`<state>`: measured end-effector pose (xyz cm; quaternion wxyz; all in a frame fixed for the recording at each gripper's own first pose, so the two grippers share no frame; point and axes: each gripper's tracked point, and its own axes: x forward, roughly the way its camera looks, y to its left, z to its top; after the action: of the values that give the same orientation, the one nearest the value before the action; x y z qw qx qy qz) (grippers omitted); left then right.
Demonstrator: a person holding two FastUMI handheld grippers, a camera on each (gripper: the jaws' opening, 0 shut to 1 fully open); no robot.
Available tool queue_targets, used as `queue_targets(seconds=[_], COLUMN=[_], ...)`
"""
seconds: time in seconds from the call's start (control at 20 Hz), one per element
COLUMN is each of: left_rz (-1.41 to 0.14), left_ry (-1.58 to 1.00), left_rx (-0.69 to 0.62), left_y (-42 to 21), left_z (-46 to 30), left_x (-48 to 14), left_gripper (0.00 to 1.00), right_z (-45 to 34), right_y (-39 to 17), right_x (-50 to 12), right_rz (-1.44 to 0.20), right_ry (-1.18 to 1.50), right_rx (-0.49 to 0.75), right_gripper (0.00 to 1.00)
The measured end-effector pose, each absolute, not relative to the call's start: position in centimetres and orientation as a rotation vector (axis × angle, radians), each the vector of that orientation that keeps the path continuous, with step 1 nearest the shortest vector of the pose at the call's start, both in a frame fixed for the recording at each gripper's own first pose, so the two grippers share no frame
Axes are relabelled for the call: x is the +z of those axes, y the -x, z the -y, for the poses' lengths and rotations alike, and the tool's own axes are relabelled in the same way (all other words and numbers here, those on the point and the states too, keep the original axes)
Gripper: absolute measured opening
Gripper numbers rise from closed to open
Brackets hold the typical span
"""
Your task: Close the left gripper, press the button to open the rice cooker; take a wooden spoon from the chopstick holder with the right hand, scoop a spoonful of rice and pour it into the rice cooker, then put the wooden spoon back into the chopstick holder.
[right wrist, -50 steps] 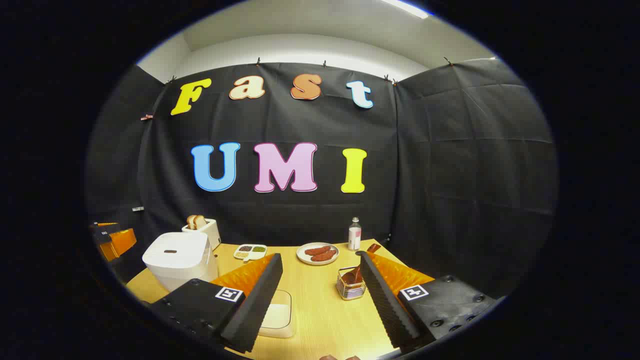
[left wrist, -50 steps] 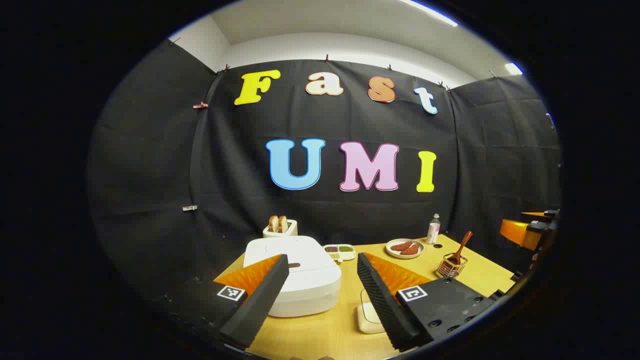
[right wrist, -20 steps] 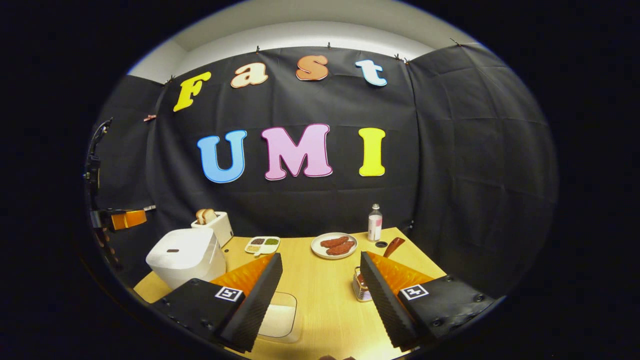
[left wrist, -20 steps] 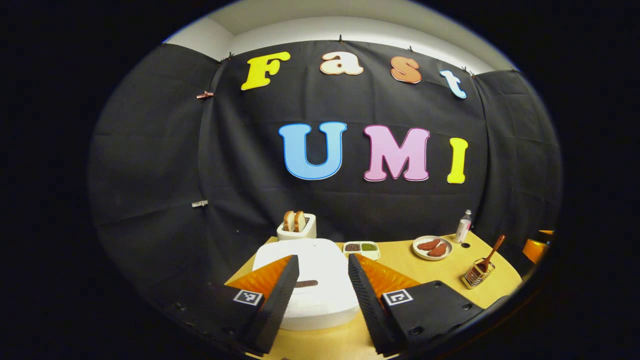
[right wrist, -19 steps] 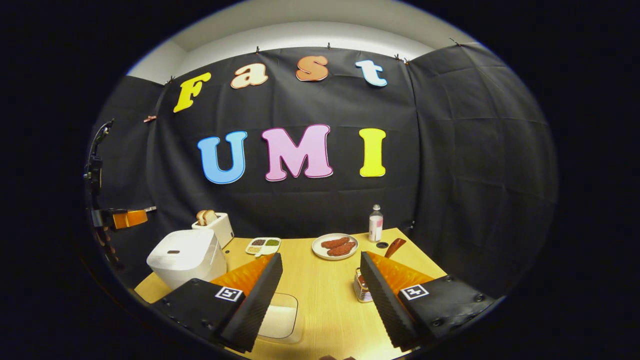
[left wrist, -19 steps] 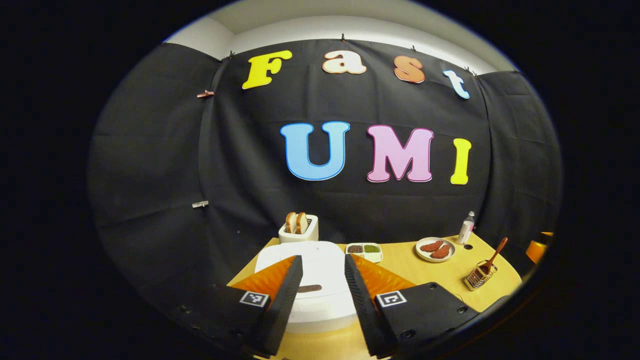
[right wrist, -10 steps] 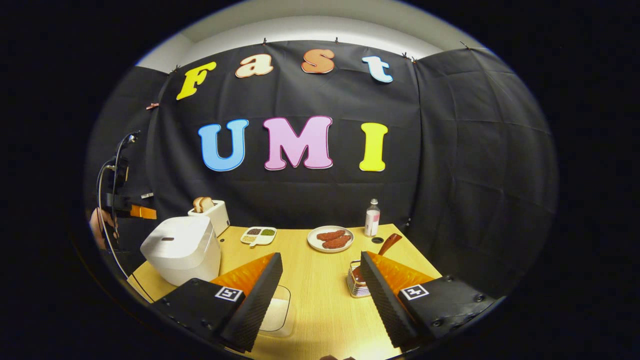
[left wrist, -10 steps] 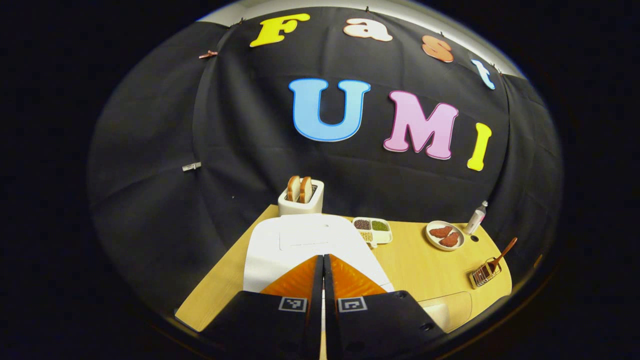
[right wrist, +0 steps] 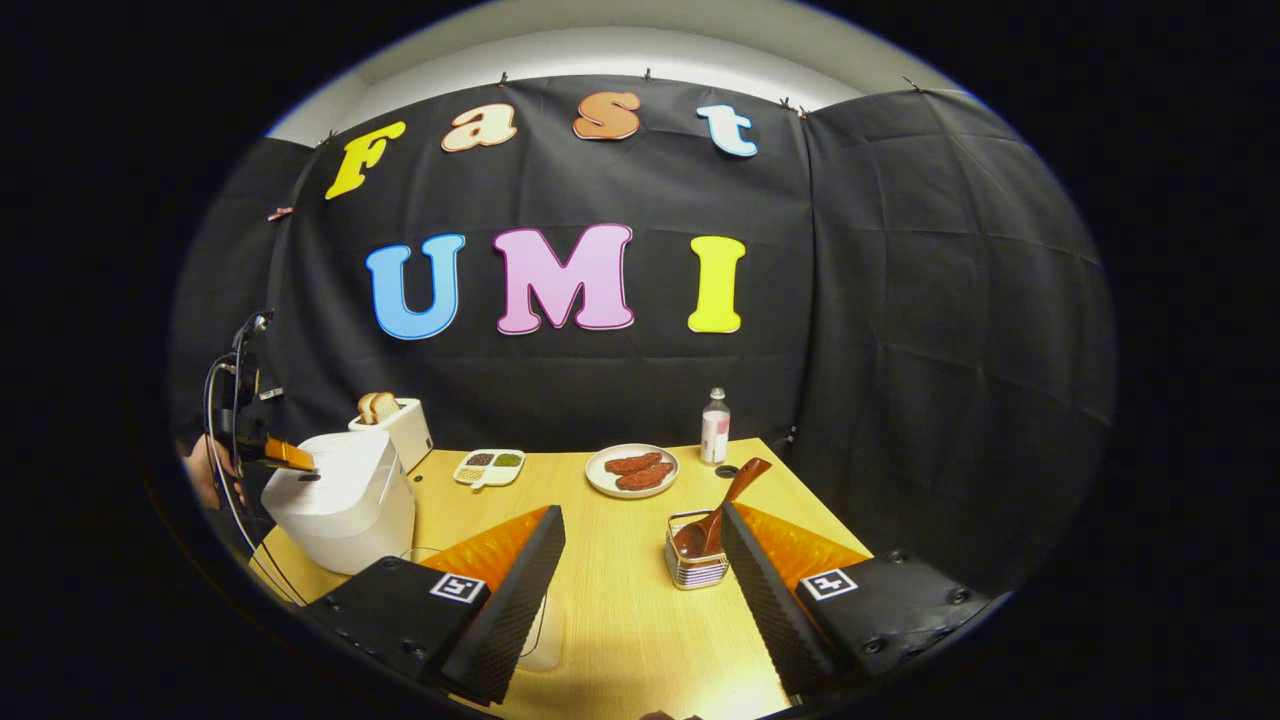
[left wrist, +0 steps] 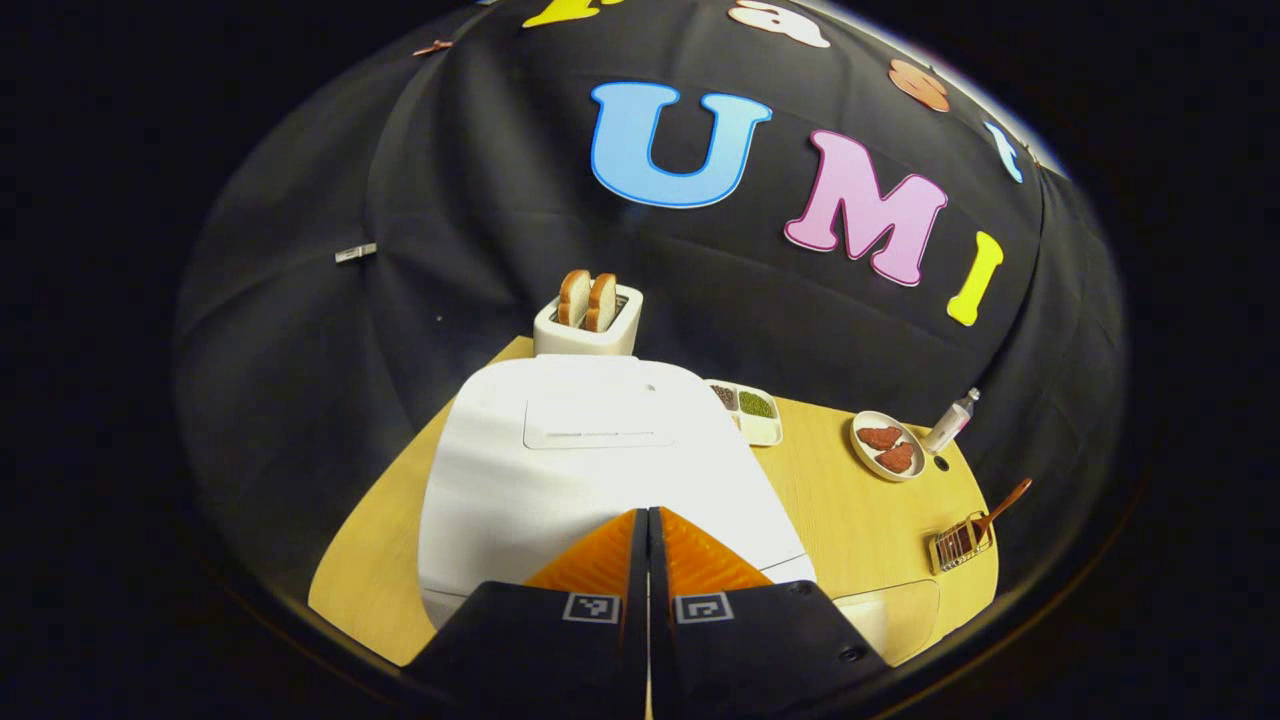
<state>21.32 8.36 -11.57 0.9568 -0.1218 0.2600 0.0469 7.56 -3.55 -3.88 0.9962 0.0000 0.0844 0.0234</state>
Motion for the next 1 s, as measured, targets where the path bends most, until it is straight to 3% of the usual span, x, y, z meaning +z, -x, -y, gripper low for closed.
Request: queue_targets(seconds=[0.3, 0.4, 0.55, 1.0], left_rz=[-0.529, -0.522, -0.54, -0.058], left_ry=[0.224, 0.174, 0.091, -0.009], left_rx=[0.111, 0.12, 0.118, 0.095], left_y=[-20.8, -21.0, -20.8, -18.6], left_z=[-8.2, -8.2, -7.9, -4.4], left_x=[-12.5, -12.8, -12.7, 6.1], left_gripper=[0.07, 0.11, 0.07, 0.06], right_z=[6.2, 7.0, 7.6, 6.7], right_y=[-8.3, -8.6, -8.9, -11.0], right_x=[-5.0, -5.0, -5.2, -5.1], right_rz=[-0.198, -0.199, -0.201, -0.203], right_ry=[-0.045, -0.051, -0.059, -0.036], right_rx=[-0.016, -0.031, -0.041, 0.002], right_gripper=[0.98, 0.98, 0.98, 0.98])
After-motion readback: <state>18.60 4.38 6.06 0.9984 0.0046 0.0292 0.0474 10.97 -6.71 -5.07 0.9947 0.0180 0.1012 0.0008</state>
